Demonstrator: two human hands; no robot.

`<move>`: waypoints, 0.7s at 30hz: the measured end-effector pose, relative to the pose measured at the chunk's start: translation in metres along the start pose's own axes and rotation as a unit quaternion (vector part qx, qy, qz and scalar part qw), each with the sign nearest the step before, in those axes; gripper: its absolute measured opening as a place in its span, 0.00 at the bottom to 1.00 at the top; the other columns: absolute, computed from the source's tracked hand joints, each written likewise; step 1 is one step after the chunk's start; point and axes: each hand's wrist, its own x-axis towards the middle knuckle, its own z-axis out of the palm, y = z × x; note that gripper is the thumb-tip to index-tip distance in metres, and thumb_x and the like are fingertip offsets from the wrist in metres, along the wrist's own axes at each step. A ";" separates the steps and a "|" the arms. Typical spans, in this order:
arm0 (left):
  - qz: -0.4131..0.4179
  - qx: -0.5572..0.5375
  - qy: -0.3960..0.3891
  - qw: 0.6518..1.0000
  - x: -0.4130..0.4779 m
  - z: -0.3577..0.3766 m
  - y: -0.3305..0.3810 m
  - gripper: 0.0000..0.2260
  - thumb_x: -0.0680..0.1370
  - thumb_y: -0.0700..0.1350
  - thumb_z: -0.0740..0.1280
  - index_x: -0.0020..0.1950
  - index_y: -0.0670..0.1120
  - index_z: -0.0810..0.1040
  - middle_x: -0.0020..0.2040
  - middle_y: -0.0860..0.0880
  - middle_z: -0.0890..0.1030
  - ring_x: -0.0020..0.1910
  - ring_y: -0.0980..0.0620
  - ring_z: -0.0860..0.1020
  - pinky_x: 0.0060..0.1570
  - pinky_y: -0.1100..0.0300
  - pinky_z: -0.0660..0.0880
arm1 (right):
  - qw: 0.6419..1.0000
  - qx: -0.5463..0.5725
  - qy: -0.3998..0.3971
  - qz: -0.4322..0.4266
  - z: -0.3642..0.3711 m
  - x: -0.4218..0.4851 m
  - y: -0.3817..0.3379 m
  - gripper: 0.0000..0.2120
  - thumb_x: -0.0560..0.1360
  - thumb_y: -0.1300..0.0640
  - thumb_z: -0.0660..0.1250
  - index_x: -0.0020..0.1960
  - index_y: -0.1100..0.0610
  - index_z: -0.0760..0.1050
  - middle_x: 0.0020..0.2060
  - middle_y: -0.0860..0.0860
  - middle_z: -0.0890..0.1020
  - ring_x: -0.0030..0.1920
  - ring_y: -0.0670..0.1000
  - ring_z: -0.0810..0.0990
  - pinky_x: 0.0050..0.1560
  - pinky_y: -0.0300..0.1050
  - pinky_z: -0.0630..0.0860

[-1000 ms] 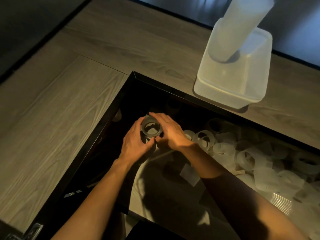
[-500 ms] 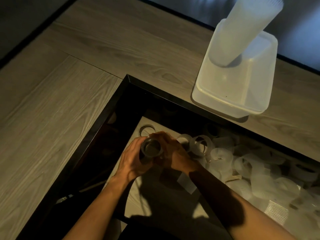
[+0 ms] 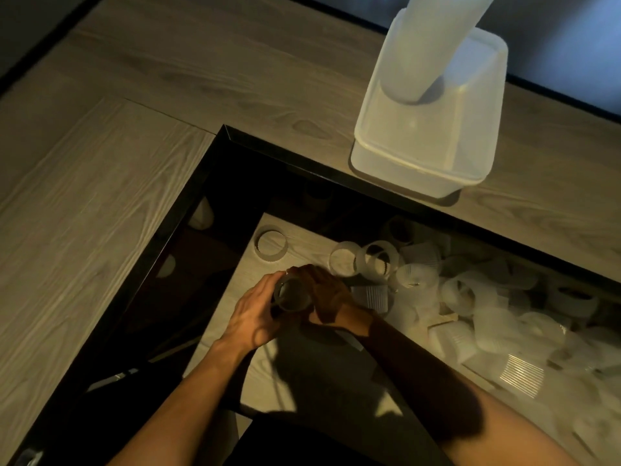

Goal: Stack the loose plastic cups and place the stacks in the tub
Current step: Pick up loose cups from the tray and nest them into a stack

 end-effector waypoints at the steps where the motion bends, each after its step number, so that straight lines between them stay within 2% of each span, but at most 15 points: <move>1: -0.003 -0.002 -0.003 1.000 -0.001 0.002 -0.001 0.36 0.69 0.53 0.78 0.73 0.56 0.64 0.67 0.56 0.74 0.63 0.55 0.76 0.61 0.55 0.75 | 1.000 0.012 -0.007 0.001 0.004 -0.001 0.002 0.38 0.70 0.52 0.76 0.75 0.49 0.63 0.71 0.50 0.69 0.71 0.53 0.67 0.75 0.54 0.64; 4: -0.014 0.005 0.004 1.000 -0.005 0.002 -0.003 0.36 0.70 0.51 0.78 0.74 0.55 0.65 0.68 0.54 0.74 0.64 0.53 0.76 0.61 0.57 0.74 | 0.997 0.067 -0.027 0.002 0.005 -0.003 0.006 0.45 0.69 0.47 0.77 0.79 0.45 0.56 0.73 0.49 0.66 0.70 0.52 0.68 0.72 0.52 0.68; 6: -0.032 0.007 0.009 0.999 -0.008 0.001 -0.003 0.38 0.69 0.53 0.79 0.75 0.53 0.65 0.69 0.53 0.74 0.65 0.52 0.75 0.62 0.56 0.73 | 0.992 0.117 0.038 -0.018 -0.007 -0.003 0.001 0.37 0.74 0.45 0.72 0.78 0.46 0.59 0.72 0.49 0.67 0.68 0.52 0.71 0.68 0.54 0.74; 8: -0.049 0.007 0.015 0.999 -0.012 -0.001 -0.003 0.39 0.69 0.54 0.79 0.75 0.53 0.64 0.69 0.53 0.74 0.65 0.52 0.75 0.64 0.54 0.74 | 0.986 0.128 0.109 -0.008 -0.023 0.010 -0.010 0.27 0.77 0.45 0.66 0.74 0.47 0.65 0.69 0.47 0.69 0.66 0.50 0.73 0.66 0.54 0.75; 11: -0.026 0.000 0.018 0.999 -0.021 -0.001 -0.006 0.41 0.68 0.56 0.79 0.76 0.55 0.62 0.70 0.55 0.73 0.66 0.55 0.75 0.65 0.54 0.75 | 0.994 0.029 0.089 0.048 -0.040 0.047 -0.029 0.21 0.77 0.47 0.68 0.69 0.50 0.71 0.70 0.49 0.67 0.68 0.51 0.69 0.69 0.52 0.70; 14: -0.046 -0.009 0.013 0.999 -0.026 -0.005 -0.016 0.40 0.69 0.53 0.78 0.77 0.53 0.61 0.73 0.54 0.69 0.68 0.55 0.71 0.68 0.54 0.71 | 0.998 -0.022 0.044 0.039 -0.036 0.072 -0.038 0.17 0.77 0.46 0.69 0.64 0.49 0.75 0.74 0.52 0.62 0.70 0.54 0.64 0.71 0.53 0.65; 16: -0.058 0.005 -0.013 0.998 -0.028 -0.008 -0.021 0.36 0.73 0.50 0.75 0.77 0.55 0.62 0.75 0.54 0.67 0.70 0.55 0.70 0.70 0.53 0.70 | 0.997 -0.016 0.059 0.036 -0.027 0.078 -0.037 0.07 0.77 0.49 0.68 0.54 0.49 0.78 0.73 0.52 0.61 0.70 0.55 0.64 0.70 0.53 0.64; 17: -0.061 -0.017 -0.005 0.998 -0.028 -0.010 -0.020 0.29 0.75 0.52 0.73 0.74 0.58 0.66 0.75 0.54 0.68 0.69 0.55 0.71 0.69 0.54 0.70 | 0.997 -0.006 0.067 0.035 -0.024 0.079 -0.037 0.04 0.78 0.50 0.67 0.49 0.49 0.78 0.73 0.51 0.62 0.69 0.55 0.65 0.69 0.52 0.65; 19: -0.065 0.028 0.037 0.997 -0.026 -0.015 -0.018 0.16 0.81 0.54 0.66 0.67 0.63 0.71 0.71 0.55 0.73 0.67 0.55 0.74 0.63 0.62 0.73 | 0.997 0.006 0.077 0.028 -0.022 0.080 -0.036 0.06 0.79 0.51 0.65 0.45 0.49 0.78 0.72 0.50 0.63 0.67 0.53 0.66 0.66 0.51 0.65; 21: -0.085 -0.001 0.045 0.995 -0.021 -0.018 -0.019 0.20 0.82 0.52 0.66 0.73 0.58 0.67 0.68 0.57 0.72 0.65 0.57 0.74 0.60 0.64 0.72 | 0.996 0.020 0.081 0.017 -0.027 0.078 -0.034 0.06 0.81 0.49 0.63 0.49 0.48 0.78 0.72 0.49 0.65 0.67 0.51 0.66 0.65 0.50 0.66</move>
